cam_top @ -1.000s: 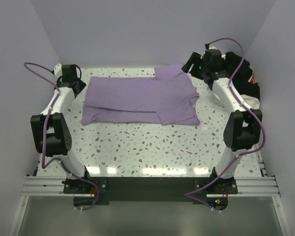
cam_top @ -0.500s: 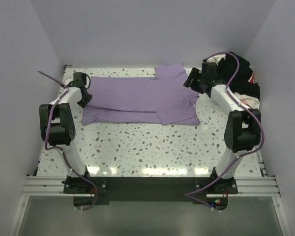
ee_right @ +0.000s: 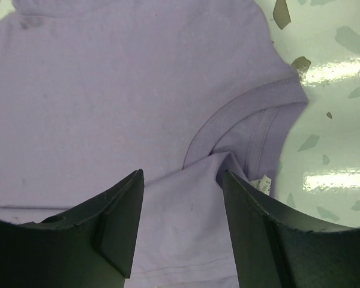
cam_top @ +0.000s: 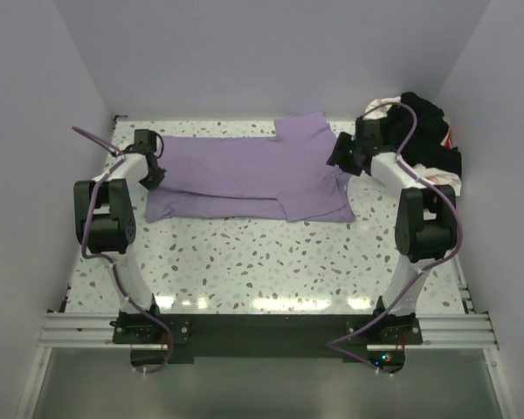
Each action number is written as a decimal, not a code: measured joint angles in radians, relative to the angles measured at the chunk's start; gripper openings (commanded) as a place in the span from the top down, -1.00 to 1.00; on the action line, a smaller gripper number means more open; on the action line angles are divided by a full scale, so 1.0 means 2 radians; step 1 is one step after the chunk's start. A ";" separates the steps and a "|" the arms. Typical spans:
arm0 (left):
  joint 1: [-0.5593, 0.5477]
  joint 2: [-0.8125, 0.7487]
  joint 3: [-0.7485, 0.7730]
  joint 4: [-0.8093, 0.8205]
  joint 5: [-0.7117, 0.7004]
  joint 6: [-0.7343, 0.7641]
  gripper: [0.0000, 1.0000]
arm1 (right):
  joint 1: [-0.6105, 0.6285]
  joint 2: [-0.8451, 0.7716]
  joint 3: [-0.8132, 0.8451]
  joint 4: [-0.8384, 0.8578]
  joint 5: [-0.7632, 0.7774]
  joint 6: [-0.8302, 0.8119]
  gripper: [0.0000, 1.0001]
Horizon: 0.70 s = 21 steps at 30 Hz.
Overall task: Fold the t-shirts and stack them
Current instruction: Fold the tshirt
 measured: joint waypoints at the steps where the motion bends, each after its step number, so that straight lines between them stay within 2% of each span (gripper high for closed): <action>1: 0.000 0.000 0.000 0.000 0.000 0.000 0.76 | -0.001 0.008 0.000 -0.002 0.000 -0.001 -0.14; 5: 0.000 0.000 0.000 0.000 0.000 0.000 0.91 | -0.005 0.035 0.002 -0.006 -0.003 -0.004 0.00; 13: 0.000 0.000 0.000 0.001 0.004 0.001 0.94 | -0.008 0.059 0.005 -0.019 -0.005 -0.004 0.19; 17: 0.000 0.000 0.000 0.001 0.004 0.002 0.95 | -0.008 0.059 0.006 -0.023 -0.005 -0.003 0.38; 21: 0.000 0.000 0.000 0.002 0.005 0.005 0.98 | -0.008 0.059 0.006 -0.026 -0.005 -0.002 0.47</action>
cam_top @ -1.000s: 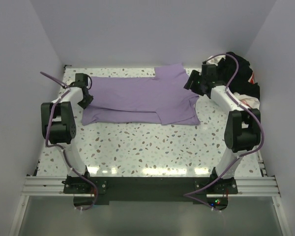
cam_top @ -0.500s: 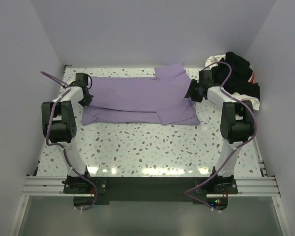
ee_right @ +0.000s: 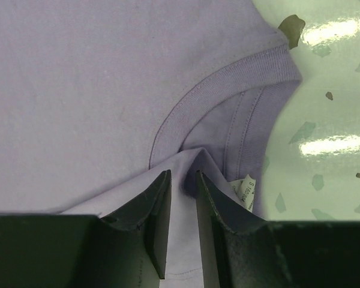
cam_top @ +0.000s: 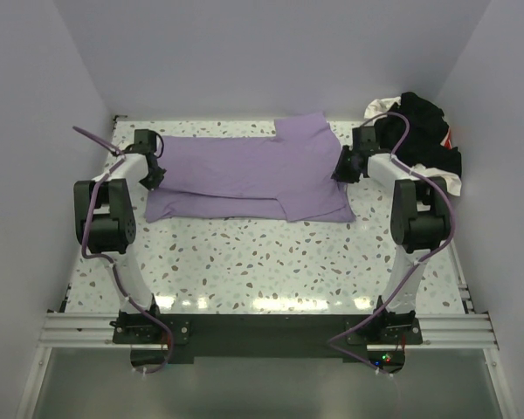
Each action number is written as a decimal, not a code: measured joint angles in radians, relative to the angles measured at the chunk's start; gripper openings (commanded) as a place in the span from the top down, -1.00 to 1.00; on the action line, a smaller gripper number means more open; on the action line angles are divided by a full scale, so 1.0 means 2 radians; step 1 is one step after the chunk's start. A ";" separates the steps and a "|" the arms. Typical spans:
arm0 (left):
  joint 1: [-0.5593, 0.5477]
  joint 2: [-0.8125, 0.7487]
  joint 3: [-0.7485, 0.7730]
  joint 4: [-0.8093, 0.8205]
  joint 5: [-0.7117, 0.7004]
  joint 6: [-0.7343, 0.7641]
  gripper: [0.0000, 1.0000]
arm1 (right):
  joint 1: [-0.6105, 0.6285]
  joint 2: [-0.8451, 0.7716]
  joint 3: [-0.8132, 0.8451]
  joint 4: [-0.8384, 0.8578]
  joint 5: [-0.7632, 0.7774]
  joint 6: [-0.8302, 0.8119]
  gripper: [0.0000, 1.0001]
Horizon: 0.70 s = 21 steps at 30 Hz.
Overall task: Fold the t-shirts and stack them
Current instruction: Fold the tshirt
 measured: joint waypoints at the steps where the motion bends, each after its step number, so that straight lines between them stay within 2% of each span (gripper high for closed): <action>1: 0.000 0.000 0.000 0.000 0.000 0.001 1.00 | 0.000 0.000 0.000 -0.001 0.000 0.000 0.49; 4: 0.000 0.000 0.000 0.002 0.001 0.006 1.00 | 0.000 0.000 0.000 -0.006 0.000 0.000 0.51; 7: 0.000 0.000 0.000 0.003 0.002 0.009 1.00 | 0.000 0.000 0.000 -0.007 0.000 0.000 0.67; 11: 0.000 -0.002 0.000 0.003 0.004 0.014 1.00 | 0.000 0.000 0.000 -0.008 0.000 0.002 1.00; 17: 0.000 -0.023 -0.007 0.008 0.009 0.024 1.00 | 0.000 -0.002 -0.003 -0.006 0.000 0.004 1.00; 21: 0.000 -0.058 -0.035 0.011 0.010 0.032 1.00 | 0.000 -0.038 -0.044 -0.007 0.002 0.009 1.00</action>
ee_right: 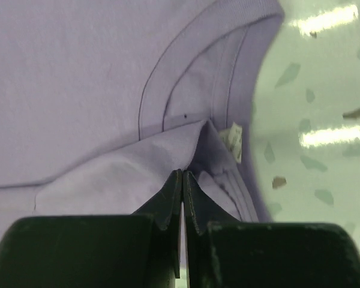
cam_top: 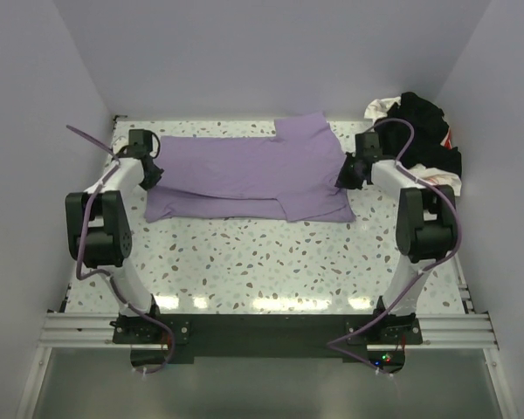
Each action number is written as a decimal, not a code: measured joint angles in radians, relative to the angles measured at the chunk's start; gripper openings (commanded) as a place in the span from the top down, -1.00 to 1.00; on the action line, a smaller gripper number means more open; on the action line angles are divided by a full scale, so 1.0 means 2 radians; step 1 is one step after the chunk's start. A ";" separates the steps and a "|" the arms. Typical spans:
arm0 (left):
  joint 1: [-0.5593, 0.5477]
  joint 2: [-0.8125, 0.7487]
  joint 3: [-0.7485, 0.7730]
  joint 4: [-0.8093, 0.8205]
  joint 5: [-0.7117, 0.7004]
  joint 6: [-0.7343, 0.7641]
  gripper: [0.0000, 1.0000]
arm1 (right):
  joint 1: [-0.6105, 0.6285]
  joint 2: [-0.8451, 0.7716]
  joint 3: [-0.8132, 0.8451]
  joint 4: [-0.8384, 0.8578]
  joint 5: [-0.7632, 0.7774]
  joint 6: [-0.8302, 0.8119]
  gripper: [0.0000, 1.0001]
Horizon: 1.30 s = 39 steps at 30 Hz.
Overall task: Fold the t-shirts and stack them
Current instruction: Fold the tshirt
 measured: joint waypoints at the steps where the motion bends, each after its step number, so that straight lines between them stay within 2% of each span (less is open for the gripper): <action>1: 0.000 -0.010 -0.007 0.000 0.000 0.002 1.00 | 0.000 -0.016 -0.013 -0.001 0.000 0.001 1.00; 12: 0.000 -0.127 -0.091 0.002 -0.004 0.014 1.00 | 0.000 -0.234 -0.129 -0.002 0.005 0.009 1.00; 21: -0.001 -0.225 -0.160 -0.009 -0.015 0.023 1.00 | 0.000 -0.371 -0.188 -0.041 0.015 0.008 1.00; 31: -0.001 -0.312 -0.192 -0.032 -0.026 0.031 1.00 | 0.000 -0.462 -0.234 -0.081 0.018 0.006 1.00; 39: -0.001 -0.368 -0.233 -0.050 -0.029 0.030 1.00 | 0.000 -0.496 -0.257 -0.104 0.018 0.001 1.00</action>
